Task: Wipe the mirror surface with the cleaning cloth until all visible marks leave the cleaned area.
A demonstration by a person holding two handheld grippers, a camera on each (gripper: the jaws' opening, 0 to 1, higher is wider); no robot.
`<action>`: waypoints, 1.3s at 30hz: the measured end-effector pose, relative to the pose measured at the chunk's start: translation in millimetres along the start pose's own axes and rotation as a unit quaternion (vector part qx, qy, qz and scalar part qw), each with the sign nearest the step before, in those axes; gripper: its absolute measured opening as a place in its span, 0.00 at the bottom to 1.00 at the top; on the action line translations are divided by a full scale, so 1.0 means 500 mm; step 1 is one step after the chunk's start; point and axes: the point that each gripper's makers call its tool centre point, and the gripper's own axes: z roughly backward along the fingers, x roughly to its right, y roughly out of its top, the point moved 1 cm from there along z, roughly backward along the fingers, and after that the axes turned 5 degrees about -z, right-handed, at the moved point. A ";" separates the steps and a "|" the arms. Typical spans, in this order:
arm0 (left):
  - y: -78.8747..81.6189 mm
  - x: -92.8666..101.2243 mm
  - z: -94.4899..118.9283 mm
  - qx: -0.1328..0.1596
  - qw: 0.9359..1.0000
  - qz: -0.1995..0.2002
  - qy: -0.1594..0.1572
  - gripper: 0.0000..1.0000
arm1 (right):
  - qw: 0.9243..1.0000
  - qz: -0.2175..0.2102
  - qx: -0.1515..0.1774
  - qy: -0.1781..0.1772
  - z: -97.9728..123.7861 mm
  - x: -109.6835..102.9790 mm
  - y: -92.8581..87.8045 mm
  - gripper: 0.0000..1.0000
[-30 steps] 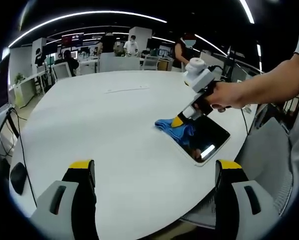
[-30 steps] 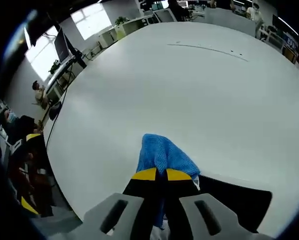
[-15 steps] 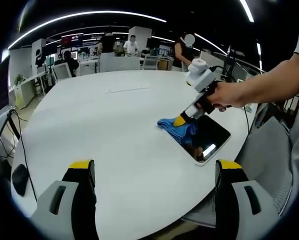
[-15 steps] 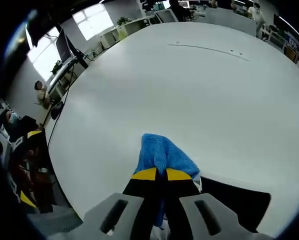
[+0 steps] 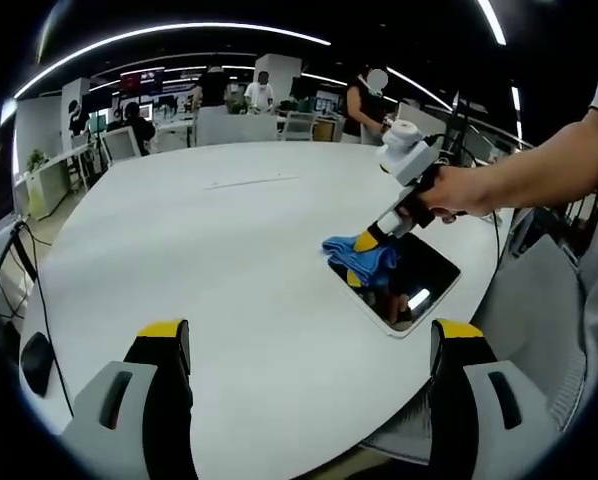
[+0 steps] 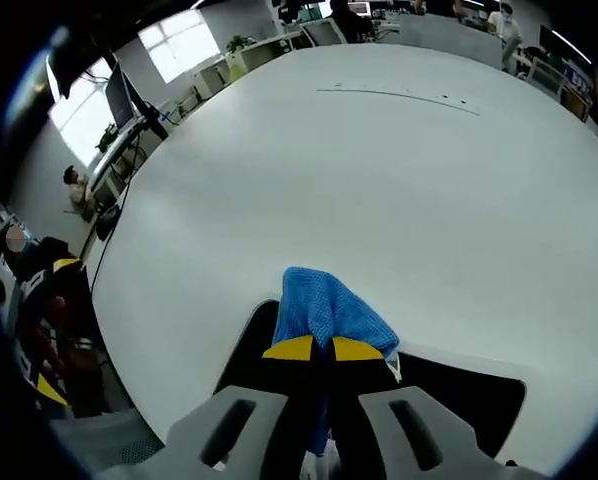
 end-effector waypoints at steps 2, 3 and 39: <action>0.001 0.002 -0.002 0.000 1.000 -0.001 -0.001 0.99 | 1.000 -0.002 0.000 -0.002 0.002 0.004 -0.001 0.00; 0.002 0.004 -0.003 0.000 1.000 -0.002 -0.002 0.99 | 1.000 -0.002 0.000 -0.003 0.005 0.006 -0.002 0.00; 0.021 0.014 -0.004 -0.001 1.000 -0.020 -0.005 0.99 | 1.000 -0.020 0.013 -0.019 0.011 0.031 -0.009 0.00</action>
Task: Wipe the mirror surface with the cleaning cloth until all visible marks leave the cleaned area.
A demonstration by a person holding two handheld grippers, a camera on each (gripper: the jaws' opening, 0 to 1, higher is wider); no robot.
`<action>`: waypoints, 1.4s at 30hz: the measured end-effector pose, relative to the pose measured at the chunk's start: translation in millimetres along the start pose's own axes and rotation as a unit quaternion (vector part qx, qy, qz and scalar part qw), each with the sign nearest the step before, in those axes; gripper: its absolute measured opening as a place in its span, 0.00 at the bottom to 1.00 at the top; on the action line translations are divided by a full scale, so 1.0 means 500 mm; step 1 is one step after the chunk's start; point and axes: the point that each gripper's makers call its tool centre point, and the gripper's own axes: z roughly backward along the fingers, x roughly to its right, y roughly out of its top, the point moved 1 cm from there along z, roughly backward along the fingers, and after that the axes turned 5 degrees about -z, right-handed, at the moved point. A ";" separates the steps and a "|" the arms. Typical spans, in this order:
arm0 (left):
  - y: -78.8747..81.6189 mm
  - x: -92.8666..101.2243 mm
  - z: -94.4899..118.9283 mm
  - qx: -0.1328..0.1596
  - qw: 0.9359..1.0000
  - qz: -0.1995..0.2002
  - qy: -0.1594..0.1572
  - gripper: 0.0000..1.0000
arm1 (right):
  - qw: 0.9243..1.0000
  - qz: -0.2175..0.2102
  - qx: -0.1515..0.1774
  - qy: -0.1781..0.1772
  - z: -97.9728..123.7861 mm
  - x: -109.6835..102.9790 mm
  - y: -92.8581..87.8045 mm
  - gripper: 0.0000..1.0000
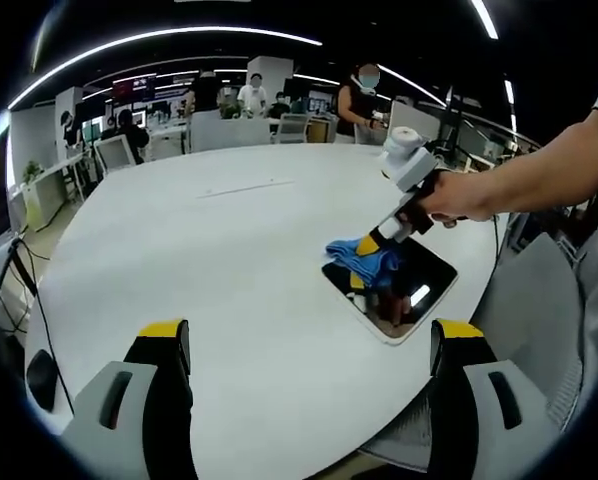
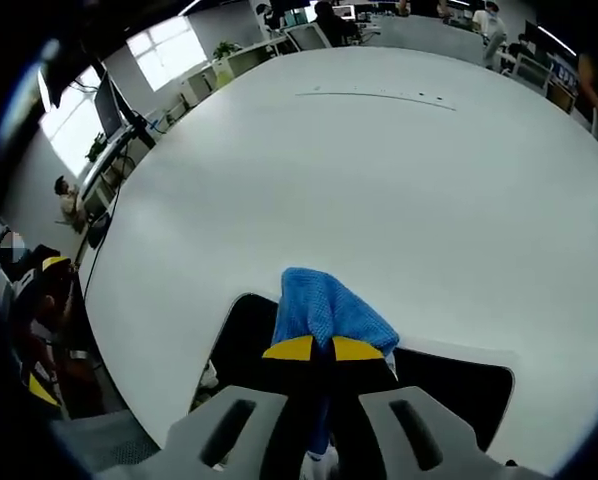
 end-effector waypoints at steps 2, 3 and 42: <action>-0.001 0.000 0.002 0.000 1.000 0.002 0.002 0.99 | 1.000 -0.002 0.001 0.000 -0.001 0.000 0.000 0.00; -0.001 -0.001 0.003 0.001 1.000 0.003 0.004 0.99 | 1.000 -0.001 0.001 0.000 -0.001 0.000 -0.001 0.00; 0.003 0.001 0.016 0.011 1.000 -0.002 0.009 0.99 | 1.000 -0.011 0.001 0.007 0.027 -0.035 -0.071 0.00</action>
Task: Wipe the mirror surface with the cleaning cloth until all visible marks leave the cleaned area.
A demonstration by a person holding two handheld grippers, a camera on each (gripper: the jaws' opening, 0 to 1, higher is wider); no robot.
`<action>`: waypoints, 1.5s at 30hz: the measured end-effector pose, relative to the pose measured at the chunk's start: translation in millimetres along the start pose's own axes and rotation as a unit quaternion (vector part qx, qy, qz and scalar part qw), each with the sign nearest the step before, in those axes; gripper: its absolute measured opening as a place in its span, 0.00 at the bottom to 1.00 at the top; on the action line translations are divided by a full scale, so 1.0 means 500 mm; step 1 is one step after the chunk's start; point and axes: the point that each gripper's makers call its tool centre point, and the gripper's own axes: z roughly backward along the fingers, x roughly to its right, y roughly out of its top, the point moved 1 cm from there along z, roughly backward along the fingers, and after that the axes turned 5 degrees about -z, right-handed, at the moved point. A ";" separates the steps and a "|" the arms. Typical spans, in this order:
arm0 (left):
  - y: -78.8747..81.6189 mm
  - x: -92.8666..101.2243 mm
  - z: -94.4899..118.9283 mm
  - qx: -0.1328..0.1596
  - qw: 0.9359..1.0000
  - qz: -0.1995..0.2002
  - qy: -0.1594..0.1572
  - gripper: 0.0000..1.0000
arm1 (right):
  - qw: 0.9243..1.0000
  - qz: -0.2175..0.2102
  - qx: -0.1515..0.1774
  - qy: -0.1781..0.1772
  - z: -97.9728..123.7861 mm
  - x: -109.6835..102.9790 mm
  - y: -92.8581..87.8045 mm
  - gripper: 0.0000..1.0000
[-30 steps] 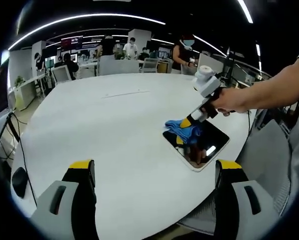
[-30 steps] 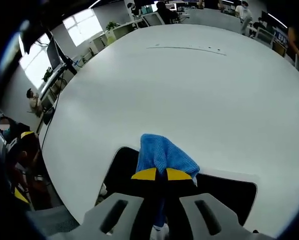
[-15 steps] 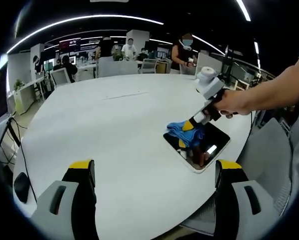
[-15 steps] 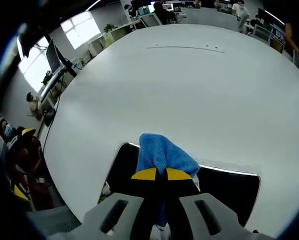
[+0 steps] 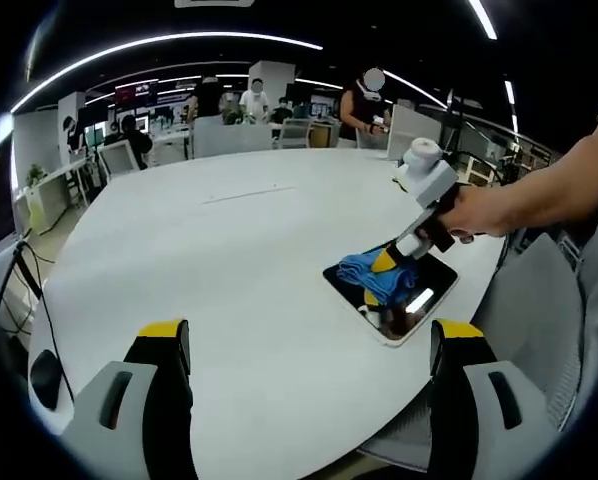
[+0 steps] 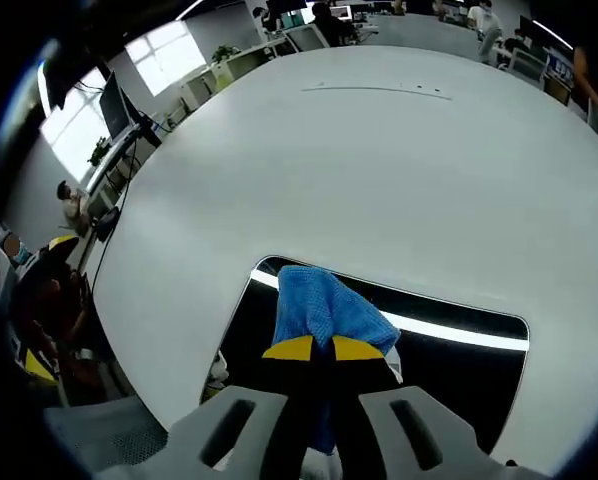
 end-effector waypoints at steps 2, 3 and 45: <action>-0.004 0.000 0.003 -0.001 1.000 0.000 0.001 0.99 | 1.000 0.004 0.002 0.000 0.003 -0.005 -0.005 0.00; -0.004 0.000 0.005 -0.001 1.000 0.001 0.001 0.99 | 1.000 0.006 0.002 -0.001 0.004 -0.006 -0.007 0.00; 0.012 0.026 -0.025 0.013 1.000 -0.002 -0.012 0.99 | 1.000 -0.014 -0.006 0.027 0.037 -0.044 -0.090 0.00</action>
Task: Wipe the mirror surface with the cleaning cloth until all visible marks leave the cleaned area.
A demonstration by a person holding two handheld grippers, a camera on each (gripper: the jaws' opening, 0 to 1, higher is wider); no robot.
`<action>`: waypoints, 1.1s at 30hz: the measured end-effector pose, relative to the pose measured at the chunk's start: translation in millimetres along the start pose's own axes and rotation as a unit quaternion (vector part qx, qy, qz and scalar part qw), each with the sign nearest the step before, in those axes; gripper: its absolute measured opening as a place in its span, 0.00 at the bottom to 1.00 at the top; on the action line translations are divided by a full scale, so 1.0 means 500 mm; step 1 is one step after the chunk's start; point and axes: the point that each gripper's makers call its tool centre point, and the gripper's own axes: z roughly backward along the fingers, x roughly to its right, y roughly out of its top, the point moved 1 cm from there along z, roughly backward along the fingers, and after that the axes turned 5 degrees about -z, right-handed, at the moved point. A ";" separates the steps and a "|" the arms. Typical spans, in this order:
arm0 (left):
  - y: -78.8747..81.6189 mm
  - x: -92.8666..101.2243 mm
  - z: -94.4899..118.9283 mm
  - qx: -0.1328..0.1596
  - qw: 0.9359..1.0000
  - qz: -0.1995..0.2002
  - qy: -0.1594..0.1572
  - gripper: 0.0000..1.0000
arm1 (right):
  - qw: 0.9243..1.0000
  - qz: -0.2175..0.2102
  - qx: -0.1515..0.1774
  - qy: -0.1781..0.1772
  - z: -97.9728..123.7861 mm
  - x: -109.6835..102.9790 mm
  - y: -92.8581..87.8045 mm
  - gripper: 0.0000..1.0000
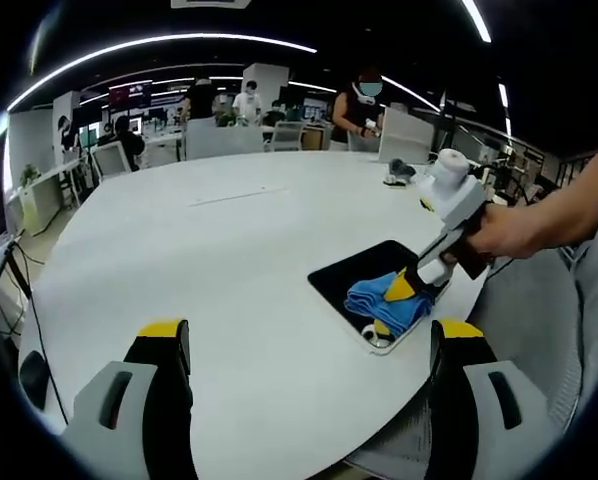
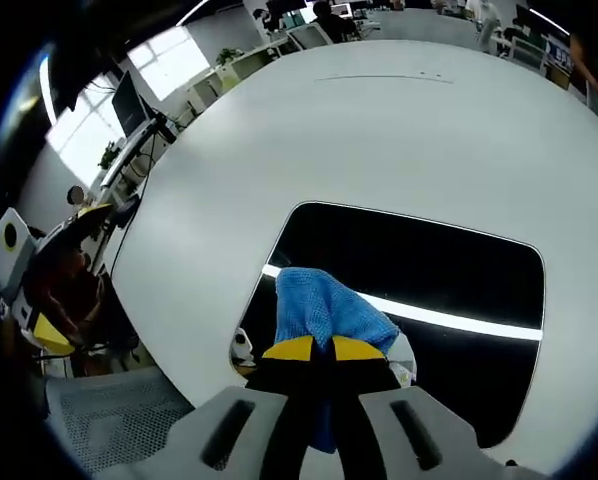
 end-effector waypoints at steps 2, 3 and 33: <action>0.005 0.002 0.000 0.006 1.000 0.002 -0.002 0.99 | 1.000 0.002 -0.004 0.000 0.002 -0.001 -0.003 0.00; 0.007 0.004 0.000 0.009 1.000 0.002 -0.004 0.99 | 1.000 0.003 -0.004 0.000 0.003 -0.001 -0.004 0.00; -0.008 0.020 -0.003 0.003 1.000 0.001 -0.012 0.99 | 0.999 -0.009 -0.034 0.015 0.014 -0.023 -0.047 0.00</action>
